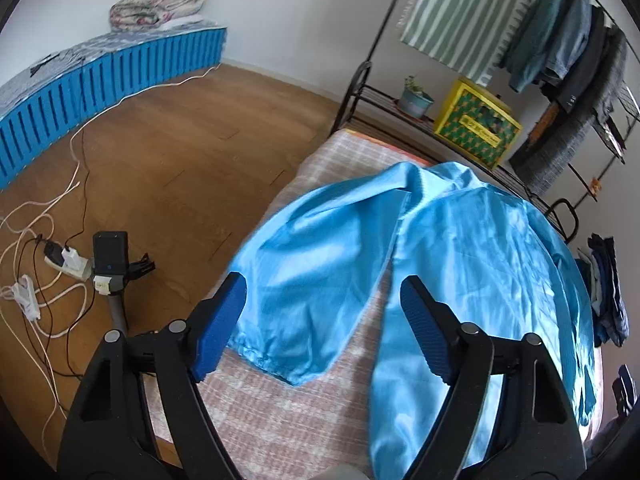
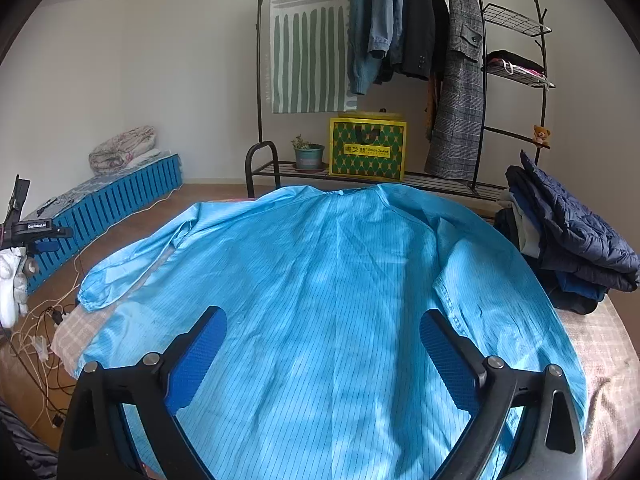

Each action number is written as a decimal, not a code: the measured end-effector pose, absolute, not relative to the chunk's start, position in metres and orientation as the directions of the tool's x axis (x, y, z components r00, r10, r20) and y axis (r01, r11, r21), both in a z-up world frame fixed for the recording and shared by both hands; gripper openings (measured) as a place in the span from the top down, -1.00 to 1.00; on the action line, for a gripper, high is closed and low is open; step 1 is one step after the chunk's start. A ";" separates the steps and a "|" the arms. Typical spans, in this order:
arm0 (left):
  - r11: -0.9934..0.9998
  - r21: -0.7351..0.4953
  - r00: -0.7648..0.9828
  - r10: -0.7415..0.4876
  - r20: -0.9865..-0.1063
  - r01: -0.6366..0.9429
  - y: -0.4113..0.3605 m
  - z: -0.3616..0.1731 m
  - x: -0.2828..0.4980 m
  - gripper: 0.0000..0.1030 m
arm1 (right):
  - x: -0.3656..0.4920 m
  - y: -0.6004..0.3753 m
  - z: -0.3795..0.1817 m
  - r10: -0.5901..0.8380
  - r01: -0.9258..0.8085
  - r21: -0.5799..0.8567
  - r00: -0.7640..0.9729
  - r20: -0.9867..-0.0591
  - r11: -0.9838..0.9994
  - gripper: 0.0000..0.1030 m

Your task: Fold large clothes

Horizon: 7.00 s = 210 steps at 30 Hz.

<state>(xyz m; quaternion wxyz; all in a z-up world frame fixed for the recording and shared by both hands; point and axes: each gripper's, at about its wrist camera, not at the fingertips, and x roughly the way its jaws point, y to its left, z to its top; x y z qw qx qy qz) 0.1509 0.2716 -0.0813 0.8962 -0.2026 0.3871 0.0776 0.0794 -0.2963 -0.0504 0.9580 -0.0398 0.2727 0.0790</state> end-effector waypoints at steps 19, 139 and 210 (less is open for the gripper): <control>0.819 -0.348 0.456 -0.121 -0.882 -0.456 0.318 -0.203 0.206 0.88 | 0.083 -0.283 -0.077 0.140 -0.226 -0.073 0.794 -0.591 0.971 -0.83; 0.893 -0.448 0.361 -0.405 -0.840 -0.042 0.136 -0.156 0.091 1.00 | 0.087 -0.151 -0.195 0.779 -0.215 0.761 -0.002 -0.627 0.612 1.00; 0.845 -0.531 0.503 -0.434 -0.748 -0.060 0.148 -0.143 0.088 0.99 | 0.194 -0.109 -0.125 0.576 -0.447 0.453 0.187 -0.796 0.771 -0.05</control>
